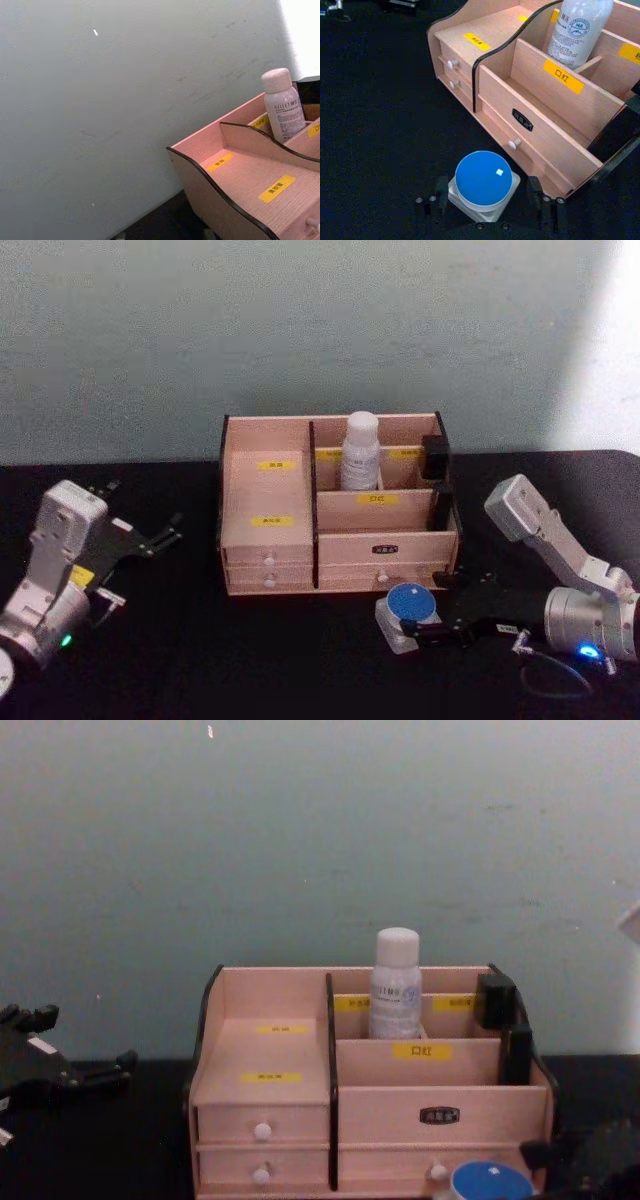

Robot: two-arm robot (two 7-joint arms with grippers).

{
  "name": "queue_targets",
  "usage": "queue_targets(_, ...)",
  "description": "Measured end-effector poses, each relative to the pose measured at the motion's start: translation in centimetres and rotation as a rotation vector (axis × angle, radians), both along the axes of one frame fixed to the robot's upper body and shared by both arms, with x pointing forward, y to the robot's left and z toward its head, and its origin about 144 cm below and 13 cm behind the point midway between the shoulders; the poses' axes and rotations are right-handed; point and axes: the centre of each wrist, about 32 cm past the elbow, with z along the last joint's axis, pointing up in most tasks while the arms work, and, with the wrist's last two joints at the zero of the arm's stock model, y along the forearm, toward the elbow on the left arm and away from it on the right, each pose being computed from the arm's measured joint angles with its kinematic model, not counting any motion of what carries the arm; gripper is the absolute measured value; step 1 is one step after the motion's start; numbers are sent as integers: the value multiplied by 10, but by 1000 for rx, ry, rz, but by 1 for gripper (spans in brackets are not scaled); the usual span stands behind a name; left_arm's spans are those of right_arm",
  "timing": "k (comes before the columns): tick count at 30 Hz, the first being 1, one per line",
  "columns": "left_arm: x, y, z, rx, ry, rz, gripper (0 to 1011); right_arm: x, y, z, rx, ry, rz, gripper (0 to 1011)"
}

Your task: Pick up the facial cleanser and watermelon frost from the table and place them into the tiered storage box.

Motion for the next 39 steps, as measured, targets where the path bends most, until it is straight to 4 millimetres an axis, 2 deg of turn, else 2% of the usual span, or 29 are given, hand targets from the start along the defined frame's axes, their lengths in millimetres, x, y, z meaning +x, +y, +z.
queue_targets(16,0,0,0,0,0,0,1001,9,9,-4,4,11,13,1000)
queue_targets(39,0,0,0,0,0,0,1001,12,14,-7,-14,18,14,1000)
